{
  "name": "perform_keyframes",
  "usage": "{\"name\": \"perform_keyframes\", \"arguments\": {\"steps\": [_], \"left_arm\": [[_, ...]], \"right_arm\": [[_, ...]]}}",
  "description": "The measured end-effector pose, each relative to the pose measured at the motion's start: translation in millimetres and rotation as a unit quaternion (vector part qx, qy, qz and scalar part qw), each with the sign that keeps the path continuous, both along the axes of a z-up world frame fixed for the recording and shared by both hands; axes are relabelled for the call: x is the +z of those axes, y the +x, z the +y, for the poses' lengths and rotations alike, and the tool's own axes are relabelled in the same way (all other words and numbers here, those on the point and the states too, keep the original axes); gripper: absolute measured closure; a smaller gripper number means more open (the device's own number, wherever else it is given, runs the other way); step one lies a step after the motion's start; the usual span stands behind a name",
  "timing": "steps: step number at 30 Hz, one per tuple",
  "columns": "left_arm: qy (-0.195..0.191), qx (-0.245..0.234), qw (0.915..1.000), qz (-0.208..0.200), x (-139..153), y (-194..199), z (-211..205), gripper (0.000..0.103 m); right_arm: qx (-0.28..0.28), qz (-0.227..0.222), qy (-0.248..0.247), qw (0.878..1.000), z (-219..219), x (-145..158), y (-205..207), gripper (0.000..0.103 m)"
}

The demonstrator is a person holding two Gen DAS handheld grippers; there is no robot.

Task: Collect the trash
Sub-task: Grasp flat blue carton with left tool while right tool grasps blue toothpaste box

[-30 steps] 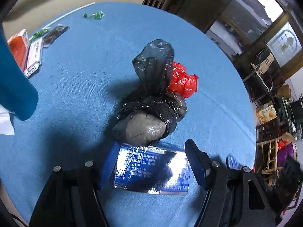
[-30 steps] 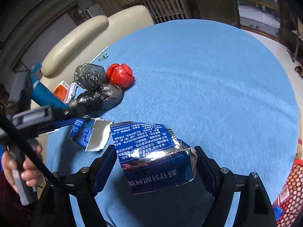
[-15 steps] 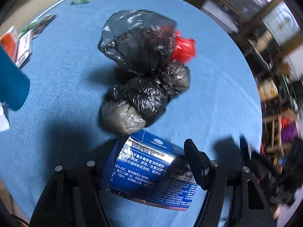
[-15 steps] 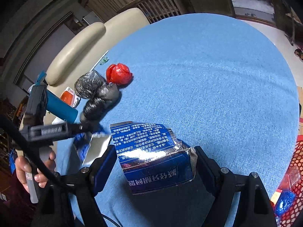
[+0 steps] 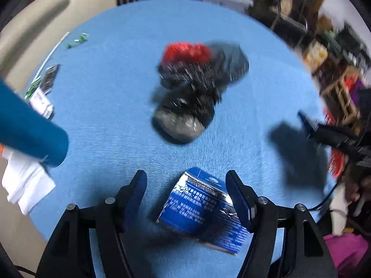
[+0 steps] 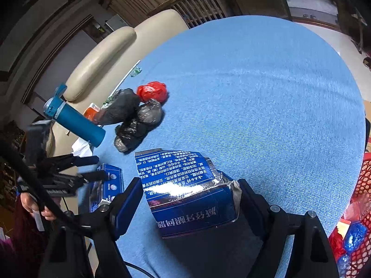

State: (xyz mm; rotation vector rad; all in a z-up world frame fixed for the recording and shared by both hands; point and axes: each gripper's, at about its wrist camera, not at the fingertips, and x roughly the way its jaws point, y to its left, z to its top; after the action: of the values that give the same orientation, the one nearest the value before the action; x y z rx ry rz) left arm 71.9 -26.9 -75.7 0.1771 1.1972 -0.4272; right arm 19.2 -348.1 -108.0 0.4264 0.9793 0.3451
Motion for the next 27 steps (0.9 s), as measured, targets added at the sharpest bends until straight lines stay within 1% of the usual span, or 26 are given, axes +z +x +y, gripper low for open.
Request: {"name": "perform_keyframes", "arguments": {"steps": [1,2,5,7,8,10,11,12,14,15,17,23,27], "left_arm": [[-0.009,0.012,0.9999,-0.003,4,0,6,0.028],[-0.018,0.034,0.9992,-0.004,9,-4,13,0.027],[-0.051,0.095,0.9941,0.016,9,-12,24,0.027],[-0.072,0.152,0.9851,0.038,4,-25,27,0.027],[-0.082,0.185,0.9781,0.047,0,-33,34,0.027],[-0.092,0.226,0.968,0.06,-2,-34,38,0.027],[-0.095,0.243,0.9636,0.059,-4,-37,38,0.027],[-0.091,0.252,0.9619,0.053,-4,-39,38,0.027],[-0.078,0.265,0.96,0.046,-6,-44,32,0.027],[-0.079,0.264,0.9599,0.05,-6,-42,25,0.027],[-0.079,0.258,0.961,0.058,-9,-42,15,0.027],[-0.057,0.254,0.9629,0.072,-25,-38,-1,0.027],[-0.06,0.255,0.962,0.078,-33,-40,-6,0.027]], "right_arm": [[0.001,-0.002,-0.002,1.0,1,1,-1,0.02],[0.003,-0.006,-0.005,1.0,2,3,-3,0.02],[0.009,-0.011,-0.011,1.0,6,6,-7,0.02],[0.013,-0.013,-0.008,1.0,10,8,-9,0.02],[0.016,-0.016,-0.008,1.0,12,9,-12,0.02],[0.02,-0.021,-0.009,1.0,13,12,-16,0.02],[0.022,-0.023,-0.011,0.999,15,13,-17,0.02],[0.023,-0.025,-0.012,0.999,15,14,-19,0.02],[0.024,-0.029,-0.012,0.999,15,15,-22,0.02],[0.024,-0.029,-0.011,0.999,15,15,-23,0.02],[0.022,-0.028,-0.011,0.999,13,14,-25,0.02],[0.015,-0.024,-0.005,1.0,6,10,-29,0.02],[0.009,-0.025,0.0,1.0,0,8,-31,0.02]]}}
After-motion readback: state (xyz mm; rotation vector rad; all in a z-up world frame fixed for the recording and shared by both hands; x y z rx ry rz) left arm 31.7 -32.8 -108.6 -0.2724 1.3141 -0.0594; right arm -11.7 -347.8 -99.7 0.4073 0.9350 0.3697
